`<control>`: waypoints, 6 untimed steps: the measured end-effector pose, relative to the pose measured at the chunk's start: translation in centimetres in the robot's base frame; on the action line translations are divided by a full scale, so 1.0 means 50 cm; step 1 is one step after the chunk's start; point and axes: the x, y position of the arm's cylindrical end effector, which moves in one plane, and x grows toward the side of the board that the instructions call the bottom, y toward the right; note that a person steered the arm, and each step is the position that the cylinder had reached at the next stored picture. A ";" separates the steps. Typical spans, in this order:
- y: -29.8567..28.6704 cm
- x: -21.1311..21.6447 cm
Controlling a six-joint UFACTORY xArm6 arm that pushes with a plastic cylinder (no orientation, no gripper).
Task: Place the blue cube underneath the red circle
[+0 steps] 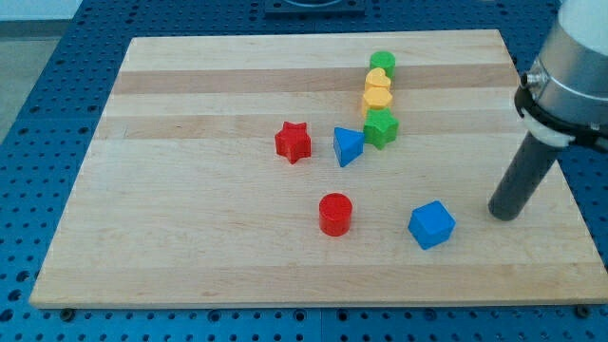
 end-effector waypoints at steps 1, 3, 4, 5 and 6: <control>-0.024 0.025; -0.077 0.027; -0.113 0.012; -0.159 0.008; -0.219 0.012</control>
